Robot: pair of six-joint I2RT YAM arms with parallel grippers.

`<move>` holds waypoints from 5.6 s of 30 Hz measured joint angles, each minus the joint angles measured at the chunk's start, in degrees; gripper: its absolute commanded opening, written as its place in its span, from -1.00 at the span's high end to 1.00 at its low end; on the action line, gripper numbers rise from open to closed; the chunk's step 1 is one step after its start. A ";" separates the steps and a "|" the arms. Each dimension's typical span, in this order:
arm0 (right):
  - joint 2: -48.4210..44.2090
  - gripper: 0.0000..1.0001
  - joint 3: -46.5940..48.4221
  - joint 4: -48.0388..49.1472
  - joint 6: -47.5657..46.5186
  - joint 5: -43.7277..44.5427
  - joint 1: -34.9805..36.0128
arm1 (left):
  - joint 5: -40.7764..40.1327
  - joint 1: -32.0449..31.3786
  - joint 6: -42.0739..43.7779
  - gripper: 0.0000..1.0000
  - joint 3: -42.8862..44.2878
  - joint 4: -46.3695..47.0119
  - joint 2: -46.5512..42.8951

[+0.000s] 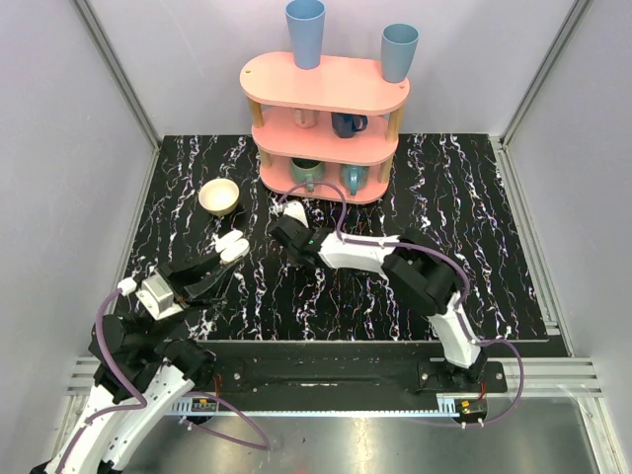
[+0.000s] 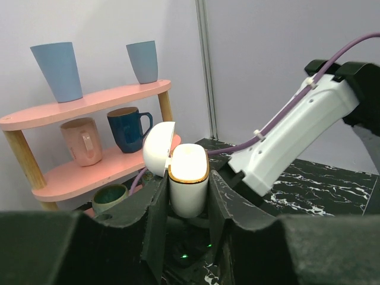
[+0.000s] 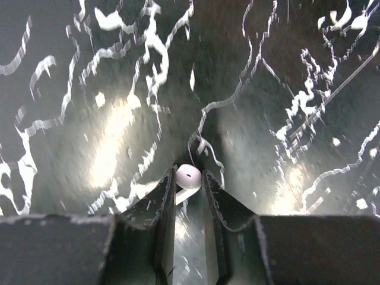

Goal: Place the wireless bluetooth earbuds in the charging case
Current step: Move the right earbud to the center of the board, then pick up the right earbud from the center of the board.

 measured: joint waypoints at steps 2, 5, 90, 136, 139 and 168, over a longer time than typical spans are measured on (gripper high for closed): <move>-3.43 0.47 -5.64 2.78 -4.13 -1.79 0.02 | 0.02 0.00 0.00 1.00 0.00 0.02 0.33; -8.07 0.42 -12.79 6.16 -9.46 -5.03 0.04 | 0.02 0.00 -0.04 1.00 0.00 0.07 1.14; -3.54 0.04 -0.50 -17.66 14.12 -1.42 1.60 | 0.28 0.00 -1.05 1.00 -0.02 3.04 4.63; -4.11 0.50 -2.51 -14.64 11.74 2.86 1.62 | 0.31 0.00 -2.58 1.00 -0.02 3.02 5.14; -4.15 0.49 -2.62 -14.01 11.30 2.69 1.62 | 0.28 0.00 -2.71 1.00 -0.02 3.17 5.38; -4.48 0.26 -3.43 -12.26 10.03 0.83 1.62 | 0.26 0.00 -2.84 1.00 -0.02 3.52 5.68</move>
